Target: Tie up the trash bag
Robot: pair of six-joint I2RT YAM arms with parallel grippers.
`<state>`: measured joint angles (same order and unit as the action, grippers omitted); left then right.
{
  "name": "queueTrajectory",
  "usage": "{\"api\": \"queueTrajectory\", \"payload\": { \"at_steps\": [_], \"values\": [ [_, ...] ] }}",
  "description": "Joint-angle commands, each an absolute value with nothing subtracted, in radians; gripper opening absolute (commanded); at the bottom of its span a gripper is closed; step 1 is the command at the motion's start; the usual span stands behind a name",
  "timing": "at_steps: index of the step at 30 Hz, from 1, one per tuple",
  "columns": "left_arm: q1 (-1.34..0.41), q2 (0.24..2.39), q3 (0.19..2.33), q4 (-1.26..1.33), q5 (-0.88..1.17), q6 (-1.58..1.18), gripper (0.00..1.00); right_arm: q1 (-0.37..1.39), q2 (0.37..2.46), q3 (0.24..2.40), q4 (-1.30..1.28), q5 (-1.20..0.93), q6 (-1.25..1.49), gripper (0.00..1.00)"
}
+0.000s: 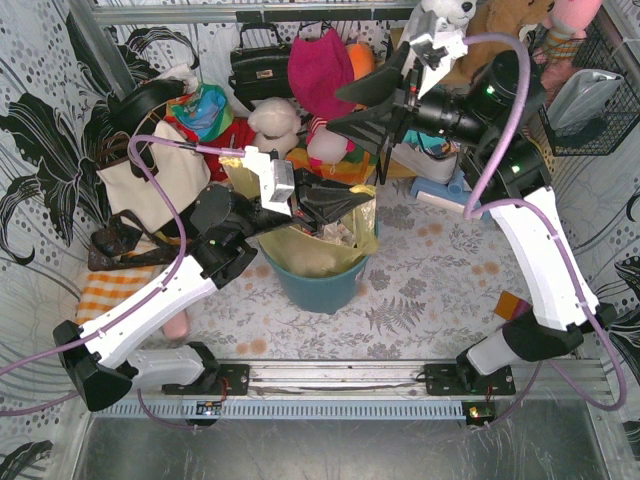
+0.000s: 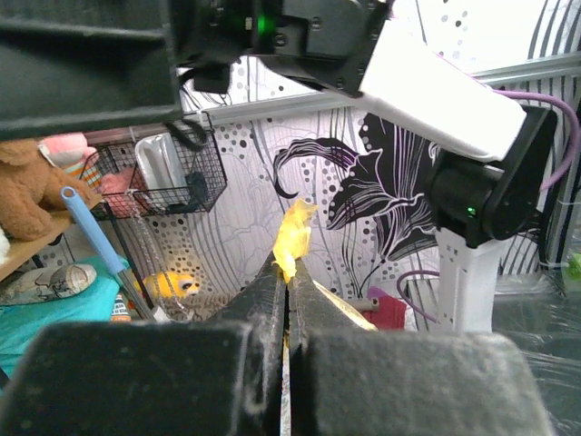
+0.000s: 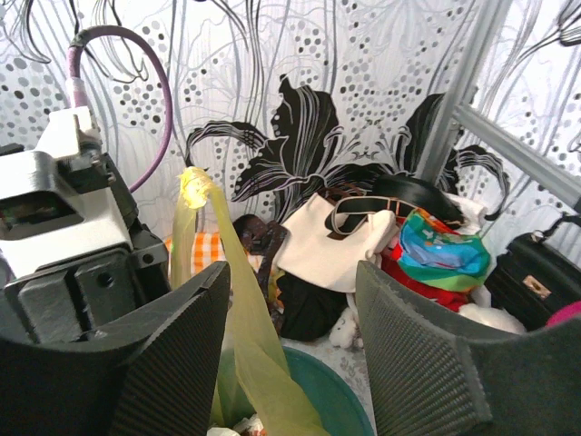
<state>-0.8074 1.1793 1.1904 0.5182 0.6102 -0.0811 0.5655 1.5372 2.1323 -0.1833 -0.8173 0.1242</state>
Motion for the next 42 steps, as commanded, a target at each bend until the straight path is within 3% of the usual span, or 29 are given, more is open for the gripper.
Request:
{"api": "queueTrajectory", "payload": {
  "at_steps": [1,13,17,29,38,42],
  "values": [
    [-0.812,1.142,1.164,0.554,0.654,-0.082,0.03,0.617,1.605,2.219,-0.191,-0.897,0.162,0.60],
    [-0.816,1.103,1.122,0.566,0.683,-0.083,0.02,0.804,1.902,2.546,-0.276,-0.873,0.208,0.65],
    [-0.816,1.101,1.119,0.565,0.689,-0.082,0.02,0.826,1.925,2.551,-0.268,-0.866,0.216,0.66],
    [-0.816,1.098,1.115,0.559,0.689,-0.074,0.02,0.846,1.943,2.546,-0.237,-0.887,0.230,0.47],
    [-0.816,1.095,1.115,0.557,0.689,-0.074,0.02,0.869,1.962,2.565,-0.256,-0.911,0.216,0.42],
    [-0.815,1.101,1.123,0.557,0.693,-0.074,0.02,0.877,1.949,2.553,-0.264,-0.897,0.198,0.28]
  ]
}}
